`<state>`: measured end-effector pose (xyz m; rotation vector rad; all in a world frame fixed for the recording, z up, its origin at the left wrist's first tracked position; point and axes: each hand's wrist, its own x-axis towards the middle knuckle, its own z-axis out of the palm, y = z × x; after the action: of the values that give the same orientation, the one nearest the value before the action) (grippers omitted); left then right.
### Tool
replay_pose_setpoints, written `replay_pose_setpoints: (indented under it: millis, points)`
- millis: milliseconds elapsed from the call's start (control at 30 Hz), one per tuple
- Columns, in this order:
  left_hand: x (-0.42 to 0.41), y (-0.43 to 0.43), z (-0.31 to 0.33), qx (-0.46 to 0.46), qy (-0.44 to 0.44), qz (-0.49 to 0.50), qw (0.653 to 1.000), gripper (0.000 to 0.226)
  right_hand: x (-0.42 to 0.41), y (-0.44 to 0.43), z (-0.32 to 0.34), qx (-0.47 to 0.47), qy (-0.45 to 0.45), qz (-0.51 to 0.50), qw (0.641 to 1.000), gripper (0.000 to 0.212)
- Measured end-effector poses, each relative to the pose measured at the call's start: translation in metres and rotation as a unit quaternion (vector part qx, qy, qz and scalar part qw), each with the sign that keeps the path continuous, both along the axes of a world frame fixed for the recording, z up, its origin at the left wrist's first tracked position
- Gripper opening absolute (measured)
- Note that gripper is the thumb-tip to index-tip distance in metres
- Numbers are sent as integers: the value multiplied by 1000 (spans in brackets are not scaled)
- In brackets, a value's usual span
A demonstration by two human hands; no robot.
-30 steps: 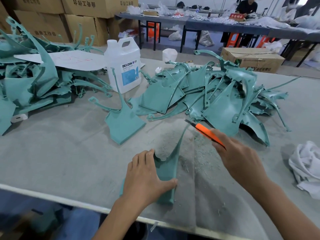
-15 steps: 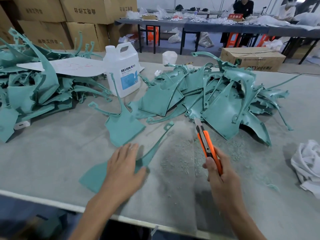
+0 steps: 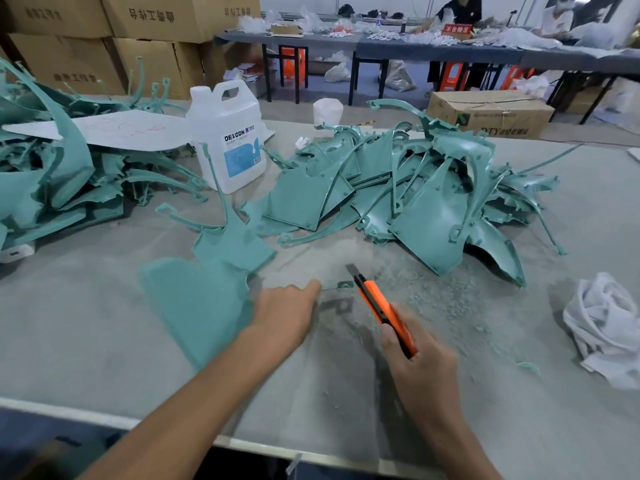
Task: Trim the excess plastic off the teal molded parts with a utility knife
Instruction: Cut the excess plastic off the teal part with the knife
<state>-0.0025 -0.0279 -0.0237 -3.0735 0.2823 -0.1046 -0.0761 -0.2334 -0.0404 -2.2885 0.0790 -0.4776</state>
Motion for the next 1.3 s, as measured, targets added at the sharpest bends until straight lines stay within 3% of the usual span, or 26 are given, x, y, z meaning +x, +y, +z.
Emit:
replay_pose_setpoints:
  millis: [167, 433, 700, 867, 1100, 1300]
  points:
    - [5, -3, 3, 58, 4, -19, 998, 32, 0, 3, 1, -45, 2, 16, 999, 35]
    - [4, -2, -4, 79, -17, -7, 997, 37, -3, 4, -3, -62, -21, 8, 998, 36]
    - [3, 1, -8, 64, -24, -17, 998, 32, 5, -8, -11, -38, -23, -61, 997, 34]
    - [2, 1, -8, 65, -31, -18, 997, 31, 0, -5, -7, -27, -28, -7, 999, 32]
    - [0, 1, -7, 67, -29, -14, 997, 27, 3, -4, -9, -23, -15, -13, 1000, 31]
    - [-1, 8, -4, -6, -16, -14, 1000, 18, 5, -10, -8, 3, -2, -36, 999, 31]
